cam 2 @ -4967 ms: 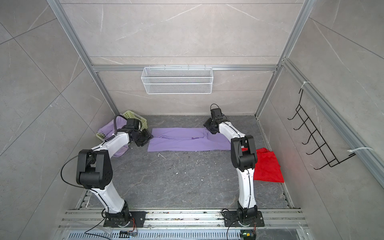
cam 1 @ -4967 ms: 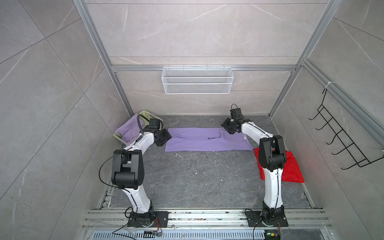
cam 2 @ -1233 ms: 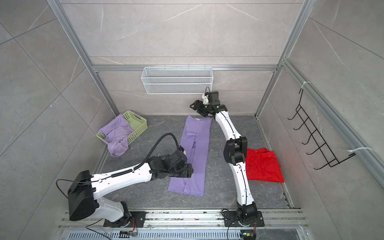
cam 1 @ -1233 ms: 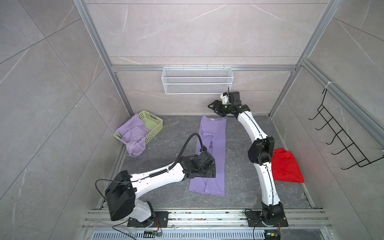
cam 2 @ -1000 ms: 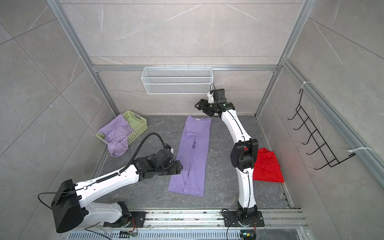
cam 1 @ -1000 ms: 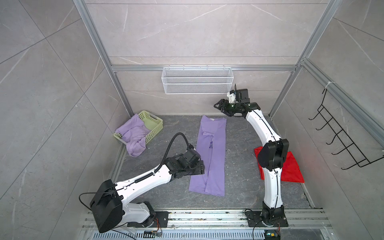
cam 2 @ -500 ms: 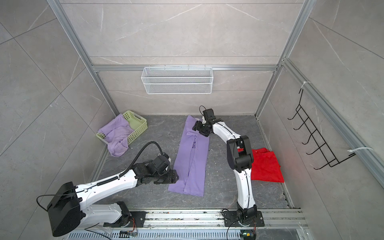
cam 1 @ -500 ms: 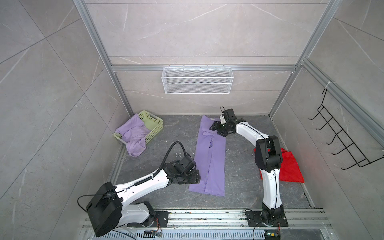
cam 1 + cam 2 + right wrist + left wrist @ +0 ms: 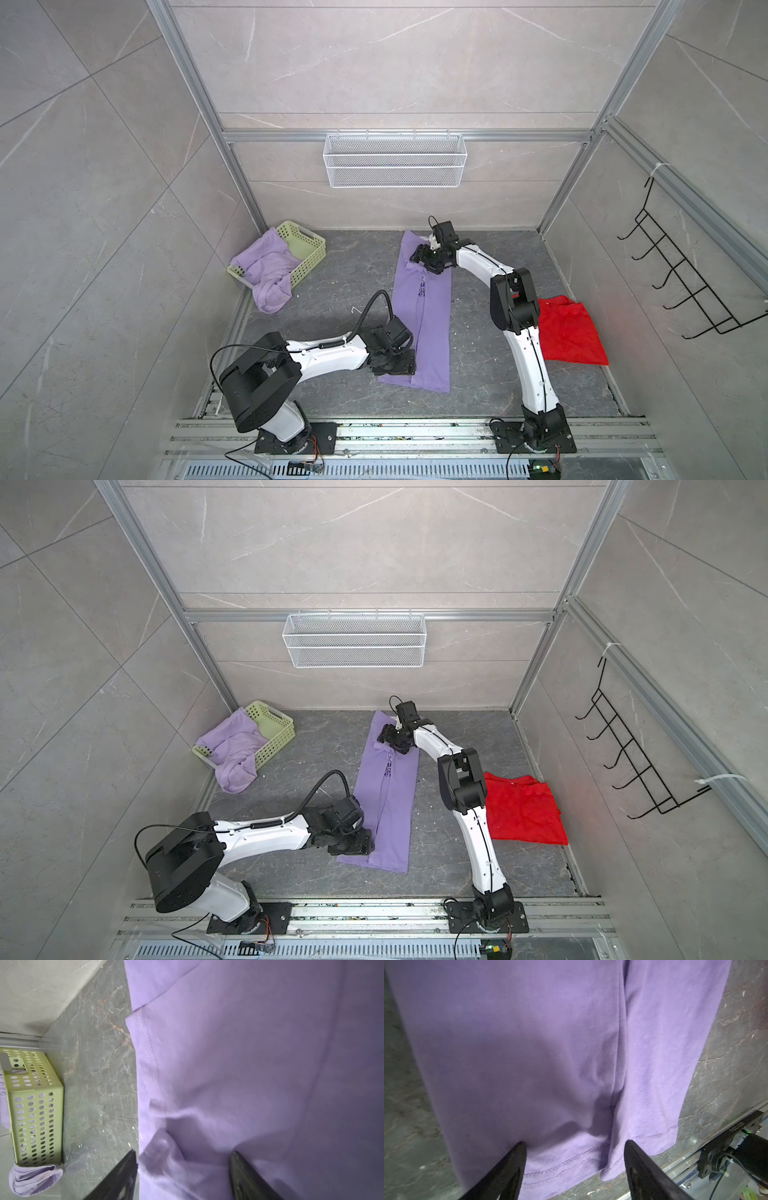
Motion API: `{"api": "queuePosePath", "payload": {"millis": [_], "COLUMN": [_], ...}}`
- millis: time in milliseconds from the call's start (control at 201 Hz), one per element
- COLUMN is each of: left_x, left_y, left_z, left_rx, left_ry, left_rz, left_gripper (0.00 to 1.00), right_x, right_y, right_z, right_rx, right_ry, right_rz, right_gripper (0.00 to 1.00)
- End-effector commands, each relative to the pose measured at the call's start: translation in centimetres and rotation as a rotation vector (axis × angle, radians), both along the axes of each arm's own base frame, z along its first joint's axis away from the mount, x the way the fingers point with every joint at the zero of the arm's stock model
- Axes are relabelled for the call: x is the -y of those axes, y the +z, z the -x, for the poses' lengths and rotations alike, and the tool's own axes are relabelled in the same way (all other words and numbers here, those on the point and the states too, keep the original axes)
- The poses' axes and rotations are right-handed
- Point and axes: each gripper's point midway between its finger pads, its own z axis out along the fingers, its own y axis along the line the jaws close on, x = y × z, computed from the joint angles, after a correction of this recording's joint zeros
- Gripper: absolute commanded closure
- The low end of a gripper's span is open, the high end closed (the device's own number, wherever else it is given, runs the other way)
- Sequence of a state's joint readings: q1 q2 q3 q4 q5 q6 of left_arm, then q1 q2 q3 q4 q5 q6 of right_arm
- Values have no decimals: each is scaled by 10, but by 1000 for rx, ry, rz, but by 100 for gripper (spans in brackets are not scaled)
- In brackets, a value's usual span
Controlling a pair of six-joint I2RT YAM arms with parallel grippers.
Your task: Fold and stack the t-shirts
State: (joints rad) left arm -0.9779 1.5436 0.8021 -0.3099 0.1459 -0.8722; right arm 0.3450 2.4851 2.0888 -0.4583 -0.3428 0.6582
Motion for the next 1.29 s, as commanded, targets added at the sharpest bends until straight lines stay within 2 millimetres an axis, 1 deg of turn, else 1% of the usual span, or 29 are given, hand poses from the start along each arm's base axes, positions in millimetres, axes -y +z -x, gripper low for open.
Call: {"api": "queuePosePath", "payload": {"millis": [0,55,164,254,319,324,344,433,568,647,762,861,906,956,1041,1115,1165,1170,1210,1230,1235,1245,1285], "left_x": [11,14,16,18,20,21,22,24,30,34,41,44,42,38,28,19,16,15,14,15,15,15,18], "left_y": [-1,-5,-9,-7,-3,-2,-2,-1,-5,-9,-13,-17,-19,-20,-16,-7,3,5,17,25,27,31,49], "left_z": [7,10,12,12,10,10,10,10,15,19,29,37,38,38,36,31,28,27,23,21,20,19,15], "left_rx": [-43,-65,-79,-71,-63,-62,-61,-68,-91,-111,-133,-150,-153,-149,-118,-76,-42,-37,-4,14,19,29,71], "left_ry": [7,0,-9,-7,-3,-3,-7,-15,-34,-48,-77,-91,-85,-75,-49,-22,-15,-14,-9,-9,-9,-10,-19], "left_rz": [53,59,49,65,78,80,83,84,90,91,90,81,73,64,47,42,49,50,66,78,81,89,127], "left_gripper": [24,24,24,24,24,24,24,24,24,24,24,24,24,24,24,24,23,23,23,23,23,23,23], "right_x": [-15,-19,-22,-26,-30,-30,-31,-33,-40,-44,-48,-48,-47,-46,-40,-39,-41,-41,-44,-44,-44,-45,-47], "right_y": [-7,-6,5,9,18,11,3,1,-18,-27,-33,-33,-32,-25,-13,9,32,31,54,57,67,79,108], "right_z": [1,-1,-5,-6,-8,-7,-5,-4,6,10,10,7,6,4,0,-3,-6,-6,-9,-9,-10,-10,-11], "right_rx": [-24,-23,-5,3,16,5,-13,-28,-75,-90,-97,-95,-90,-75,-52,-9,37,39,87,98,117,139,200], "right_ry": [35,40,36,46,63,63,68,78,87,90,90,92,93,92,80,85,97,98,113,122,124,130,158], "right_rz": [-8,-11,-26,-44,-64,-60,-54,-48,-36,-33,-34,-25,-14,-10,22,22,2,3,-18,-24,-31,-40,-66], "right_gripper": [29,29,29,29,29,29,29,29,29,29,29,29,30,30,30,30,29,30,30,29,29,29,29]}}
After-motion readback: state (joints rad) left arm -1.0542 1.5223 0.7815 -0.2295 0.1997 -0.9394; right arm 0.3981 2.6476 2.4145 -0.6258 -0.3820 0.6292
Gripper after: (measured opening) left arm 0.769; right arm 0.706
